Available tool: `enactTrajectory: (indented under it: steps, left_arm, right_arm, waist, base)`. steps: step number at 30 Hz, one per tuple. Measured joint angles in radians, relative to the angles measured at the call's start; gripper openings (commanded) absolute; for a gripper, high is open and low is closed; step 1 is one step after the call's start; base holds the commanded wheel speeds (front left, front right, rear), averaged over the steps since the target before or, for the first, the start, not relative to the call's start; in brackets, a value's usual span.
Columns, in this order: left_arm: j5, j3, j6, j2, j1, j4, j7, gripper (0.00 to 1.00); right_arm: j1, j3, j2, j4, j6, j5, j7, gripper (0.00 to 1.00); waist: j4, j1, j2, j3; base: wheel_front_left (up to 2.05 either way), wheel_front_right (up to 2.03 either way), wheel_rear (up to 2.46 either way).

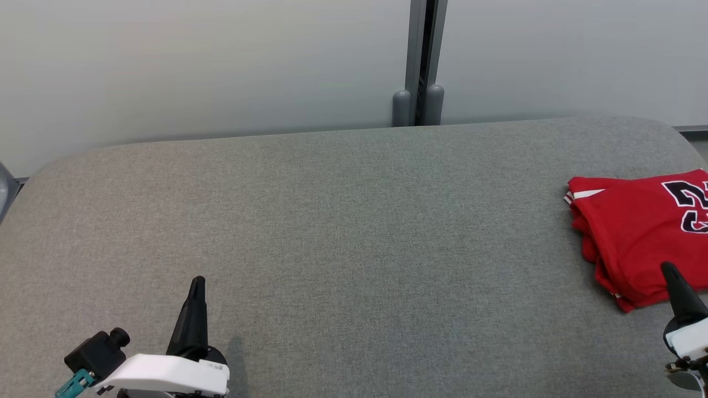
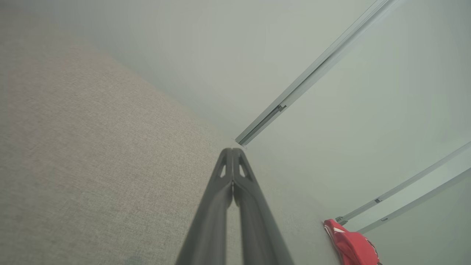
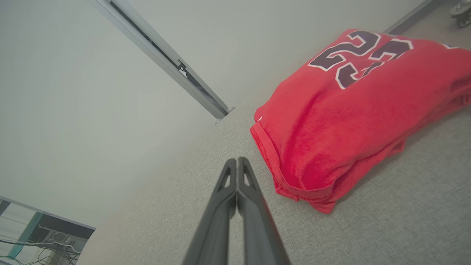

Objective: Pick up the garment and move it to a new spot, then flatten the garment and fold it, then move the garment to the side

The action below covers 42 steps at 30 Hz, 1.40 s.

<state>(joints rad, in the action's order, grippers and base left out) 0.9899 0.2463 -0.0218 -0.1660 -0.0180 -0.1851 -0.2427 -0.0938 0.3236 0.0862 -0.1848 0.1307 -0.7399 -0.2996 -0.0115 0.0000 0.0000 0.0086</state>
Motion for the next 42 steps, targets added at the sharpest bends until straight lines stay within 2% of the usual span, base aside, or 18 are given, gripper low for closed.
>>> enactTrajectory:
  steps: [26, 42]
  left_arm:
    - [0.253, 0.012, 0.057, 0.046, -0.030, -0.011, -0.006, 0.00]
    - [0.374, 0.018, 0.084, 0.066, -0.044, -0.017, -0.010, 0.00]
  right_arm:
    - [-0.070, 0.118, 0.028, -0.108, 0.000, -0.309, -0.132, 0.00]
    - [-0.103, 0.173, 0.044, -0.159, 0.000, -0.457, -0.194, 0.00]
  waist:
    - [0.004, 0.0000, 0.0000, 0.000]
    - [0.006, 0.0000, 0.0001, 0.000]
  base:
    - [0.00, 0.00, 0.00]
    - [0.00, 0.00, 0.00]
